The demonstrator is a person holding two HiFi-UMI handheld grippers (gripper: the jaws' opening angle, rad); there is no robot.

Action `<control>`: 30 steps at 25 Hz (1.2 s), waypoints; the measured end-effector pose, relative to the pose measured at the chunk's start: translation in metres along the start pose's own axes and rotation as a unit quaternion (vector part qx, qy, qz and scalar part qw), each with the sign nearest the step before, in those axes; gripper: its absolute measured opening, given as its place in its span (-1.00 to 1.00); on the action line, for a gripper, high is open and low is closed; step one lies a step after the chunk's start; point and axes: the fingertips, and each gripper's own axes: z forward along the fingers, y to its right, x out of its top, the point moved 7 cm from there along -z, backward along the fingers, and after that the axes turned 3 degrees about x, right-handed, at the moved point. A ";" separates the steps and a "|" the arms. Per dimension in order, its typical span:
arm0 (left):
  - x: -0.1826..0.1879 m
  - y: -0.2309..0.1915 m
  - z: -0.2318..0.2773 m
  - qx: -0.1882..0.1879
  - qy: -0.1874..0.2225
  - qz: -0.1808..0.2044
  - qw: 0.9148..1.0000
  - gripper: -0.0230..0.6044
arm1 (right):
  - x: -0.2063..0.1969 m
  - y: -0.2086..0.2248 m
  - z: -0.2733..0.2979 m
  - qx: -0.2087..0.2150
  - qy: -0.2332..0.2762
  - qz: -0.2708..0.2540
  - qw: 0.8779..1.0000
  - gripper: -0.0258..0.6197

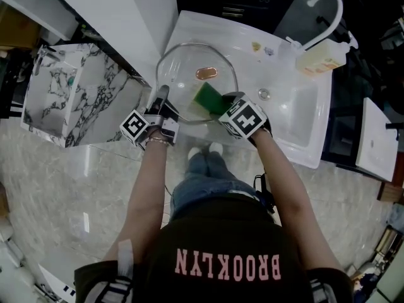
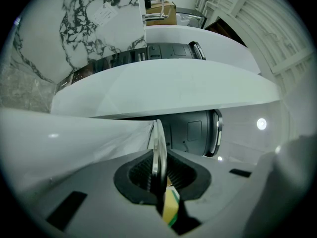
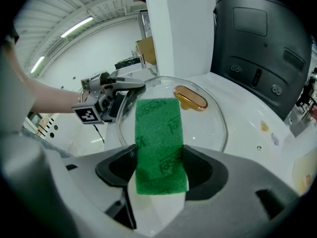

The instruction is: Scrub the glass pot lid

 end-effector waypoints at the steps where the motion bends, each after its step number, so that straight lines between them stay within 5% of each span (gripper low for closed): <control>1: 0.000 0.001 0.000 0.003 0.000 0.001 1.000 -0.79 | -0.004 0.005 -0.001 0.001 0.001 0.006 1.000 -0.07; 17: 0.000 0.000 -0.001 0.008 0.004 0.009 1.000 -0.78 | -0.046 0.065 0.002 0.036 -0.004 0.113 0.993 -0.07; 22: 0.000 0.001 -0.001 0.008 0.006 0.007 1.000 -0.78 | -0.059 0.090 -0.004 -0.020 -0.015 0.182 0.983 -0.07; 25: 0.000 0.001 -0.001 0.008 0.008 0.009 1.000 -0.78 | -0.052 0.091 -0.018 -0.037 0.015 0.217 0.975 -0.07; 30: 0.000 0.003 -0.001 -0.002 0.007 0.025 1.000 -0.79 | -0.016 0.058 -0.040 0.005 0.081 0.244 0.966 -0.07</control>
